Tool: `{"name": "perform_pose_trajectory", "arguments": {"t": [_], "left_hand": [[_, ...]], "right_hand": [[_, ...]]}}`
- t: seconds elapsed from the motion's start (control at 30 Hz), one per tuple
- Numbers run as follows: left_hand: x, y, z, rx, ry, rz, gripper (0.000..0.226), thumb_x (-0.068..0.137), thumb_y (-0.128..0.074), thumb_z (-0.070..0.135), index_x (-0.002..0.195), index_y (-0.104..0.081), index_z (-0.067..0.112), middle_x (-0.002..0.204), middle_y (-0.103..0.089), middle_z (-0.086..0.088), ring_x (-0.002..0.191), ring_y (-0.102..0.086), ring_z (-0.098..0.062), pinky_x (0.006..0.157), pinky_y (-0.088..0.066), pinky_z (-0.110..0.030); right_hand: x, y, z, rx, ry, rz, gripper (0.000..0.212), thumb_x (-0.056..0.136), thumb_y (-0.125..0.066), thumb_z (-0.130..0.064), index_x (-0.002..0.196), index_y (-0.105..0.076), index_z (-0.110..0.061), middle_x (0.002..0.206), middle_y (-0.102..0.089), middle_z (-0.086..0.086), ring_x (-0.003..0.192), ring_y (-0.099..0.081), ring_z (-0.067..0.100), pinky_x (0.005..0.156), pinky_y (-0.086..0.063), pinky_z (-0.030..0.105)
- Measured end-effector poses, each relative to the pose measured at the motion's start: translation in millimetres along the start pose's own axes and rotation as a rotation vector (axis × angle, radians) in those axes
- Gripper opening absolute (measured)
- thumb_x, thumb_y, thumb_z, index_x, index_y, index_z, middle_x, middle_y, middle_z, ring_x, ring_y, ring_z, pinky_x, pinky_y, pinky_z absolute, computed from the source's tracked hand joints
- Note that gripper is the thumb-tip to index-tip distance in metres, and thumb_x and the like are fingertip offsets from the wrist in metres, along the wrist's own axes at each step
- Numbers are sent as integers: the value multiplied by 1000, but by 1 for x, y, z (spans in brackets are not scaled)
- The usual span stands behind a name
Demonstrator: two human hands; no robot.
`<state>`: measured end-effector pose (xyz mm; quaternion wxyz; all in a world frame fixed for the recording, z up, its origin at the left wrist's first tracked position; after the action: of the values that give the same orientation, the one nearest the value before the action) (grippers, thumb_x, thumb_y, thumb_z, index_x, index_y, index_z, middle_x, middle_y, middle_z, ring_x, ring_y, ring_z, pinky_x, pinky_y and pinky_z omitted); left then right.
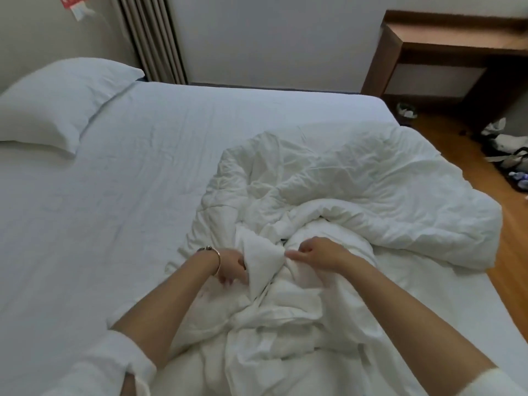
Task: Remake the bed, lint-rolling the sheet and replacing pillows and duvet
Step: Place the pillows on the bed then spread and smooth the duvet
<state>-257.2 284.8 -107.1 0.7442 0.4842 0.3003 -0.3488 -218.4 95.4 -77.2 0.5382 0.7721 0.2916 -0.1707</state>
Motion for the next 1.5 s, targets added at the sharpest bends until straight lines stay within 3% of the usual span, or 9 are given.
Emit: {"name": "perform_pose_trajectory", "arguments": {"t": [0.1,0.23,0.37,0.47,0.73,0.93,1.13,1.3,1.5], "left_hand": [[1,100,19,42,-31,276,23,83,-62,36,66,-65,21,66,-58,7,59,-51,-10,53,-42,-21],[31,199,44,-201,-160,591,35,86,-58,44,116,-61,27,105,-59,6,99,-58,-16,89,-50,-35],[96,246,77,-240,-231,646,48,91,-55,38,138,-47,27,132,-53,-5,119,-52,-21,99,-43,-36],[153,271,104,-227,-262,672,57,93,-53,41,146,-35,30,147,-41,-6,132,-42,-25,107,-37,-41],[317,338,146,-302,-340,841,53,98,-49,30,148,-33,21,147,-43,-8,139,-32,-27,113,-23,-35],[423,332,114,-332,-166,815,116,56,-73,74,148,-7,50,160,9,6,145,20,-28,118,-2,-43],[438,340,112,-358,-203,965,117,54,-79,66,149,-14,46,158,-4,-1,146,9,-28,118,-1,-36],[405,311,120,-261,-182,965,114,60,-77,66,151,-13,37,160,-5,0,148,3,-19,118,-7,-33],[335,212,89,-315,-40,817,117,55,-45,84,148,14,45,161,-8,-5,147,-14,-24,115,-12,-34]], "right_hand": [[33,71,-7,54,35,273,52,86,-56,-65,125,-59,-30,123,-58,-8,112,-55,13,89,-46,32],[90,127,5,-109,-8,340,69,90,-56,-60,148,-36,-29,157,-31,-2,142,-32,21,111,-35,44],[154,174,24,-238,-1,400,75,97,-41,-58,157,-12,-24,165,-3,-3,151,-7,19,119,-21,44],[205,207,35,-139,49,419,68,102,-37,-47,157,0,-30,165,5,-5,149,-18,20,115,-27,42],[344,246,122,339,-220,597,81,99,-47,-33,153,14,-34,129,-55,19,112,-56,37,101,-41,46],[433,207,157,294,-114,702,78,94,-58,-34,155,-9,-37,144,-35,17,119,-42,34,98,-36,35],[437,210,159,142,-120,961,57,91,-65,-32,140,-42,-12,129,-39,19,118,-45,35,99,-42,41],[440,211,165,163,-96,879,18,98,-49,-16,112,-55,-6,110,-54,20,101,-53,38,85,-41,40],[414,213,171,295,-246,590,24,101,-40,-11,111,-59,-1,119,-62,22,112,-57,34,84,-38,34]]}}
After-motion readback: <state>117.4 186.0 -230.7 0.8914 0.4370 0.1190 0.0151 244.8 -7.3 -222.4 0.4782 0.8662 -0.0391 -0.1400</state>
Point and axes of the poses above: each hand's wrist, its own x-axis towards the middle knuckle, its own y-axis out of the back of the hand, z = x × y, the point moved 10 cm from there along x, towards the middle knuckle
